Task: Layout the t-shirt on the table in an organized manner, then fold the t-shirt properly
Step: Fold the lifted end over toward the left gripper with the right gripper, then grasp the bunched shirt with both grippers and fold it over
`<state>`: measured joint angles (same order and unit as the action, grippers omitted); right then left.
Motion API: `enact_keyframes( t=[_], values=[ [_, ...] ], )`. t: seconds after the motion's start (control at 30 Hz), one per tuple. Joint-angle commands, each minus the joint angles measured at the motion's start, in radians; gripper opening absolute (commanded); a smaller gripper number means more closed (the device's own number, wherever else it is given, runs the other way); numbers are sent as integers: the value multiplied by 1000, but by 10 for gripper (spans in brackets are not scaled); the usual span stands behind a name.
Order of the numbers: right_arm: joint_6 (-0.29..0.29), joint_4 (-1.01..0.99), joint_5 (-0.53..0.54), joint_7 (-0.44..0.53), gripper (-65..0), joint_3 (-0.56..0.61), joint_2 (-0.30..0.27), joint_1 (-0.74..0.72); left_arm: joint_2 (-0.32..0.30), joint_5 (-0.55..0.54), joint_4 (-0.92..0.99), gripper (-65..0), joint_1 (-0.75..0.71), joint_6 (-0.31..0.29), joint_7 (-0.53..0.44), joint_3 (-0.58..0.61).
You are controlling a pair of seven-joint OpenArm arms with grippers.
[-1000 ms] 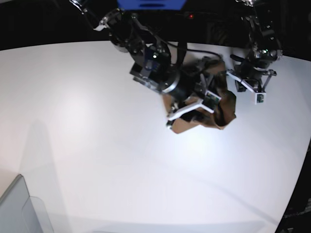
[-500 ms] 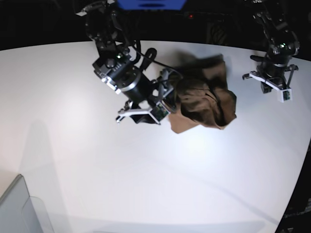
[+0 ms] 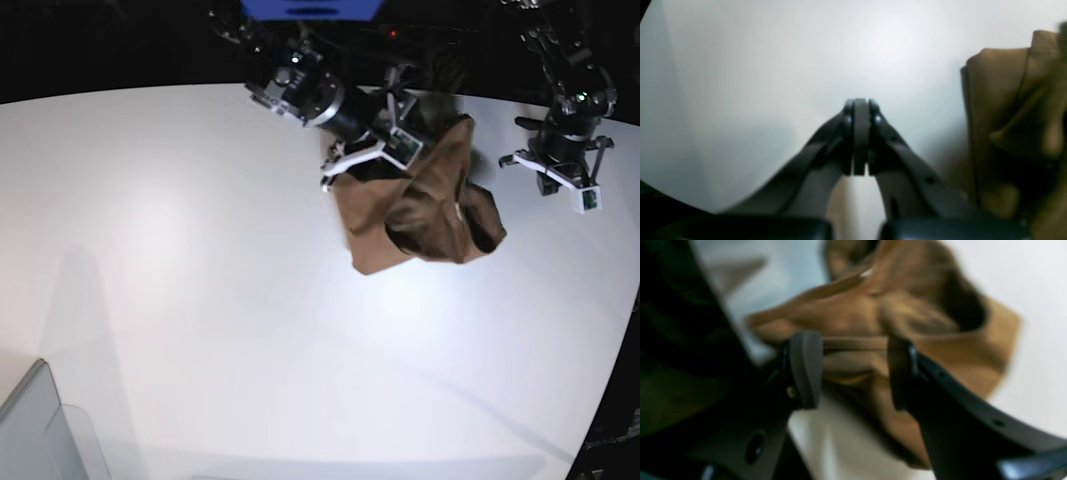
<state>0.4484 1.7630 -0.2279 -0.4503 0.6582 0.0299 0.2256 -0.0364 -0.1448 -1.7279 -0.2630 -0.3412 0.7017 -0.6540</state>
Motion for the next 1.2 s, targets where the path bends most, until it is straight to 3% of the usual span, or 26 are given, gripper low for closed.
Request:
enact_keyframes(
  t=[0.0,0.13,0.3,0.43,0.6,0.7,0.87,0.97,1.07,1.17],
  values=[
    [-1,19,12,25,-332,25,-3,-9,-10,-8,-19,-650,0,0,-18,-5],
    [-1,41,11,35,-332,84,-37,-15,-20,-8,-28,-650,-3,0,-18,-8],
    [-1,108,14,68,-332,2,-35,-5,-21,-8,-36,-649,-11,-5,-18,-76],
    [-1,120,15,68,-332,-70,-31,-10,-21,-85,-109,-649,-31,-147,23,-105],
    [-1,114,15,68,-330,-120,-31,-13,-17,-238,-251,-626,-32,-332,223,-160],
    [-1,114,15,66,-329,-120,-31,-10,-15,-324,-281,-516,-32,-357,286,-177],
    [-1,114,15,58,-329,-122,-35,-7,-13,-517,-278,-248,-42,-357,335,-175],
    [-1,113,15,57,-329,-122,-35,2,-10,-596,-272,-121,-34,-357,330,-132],
    [-1,113,15,57,-329,-136,-35,7,-10,-599,-249,-47,-5,-357,329,-63],
    [-1,111,15,57,-329,-154,-32,8,-12,-599,-154,-21,31,-357,329,-31]
  ],
)
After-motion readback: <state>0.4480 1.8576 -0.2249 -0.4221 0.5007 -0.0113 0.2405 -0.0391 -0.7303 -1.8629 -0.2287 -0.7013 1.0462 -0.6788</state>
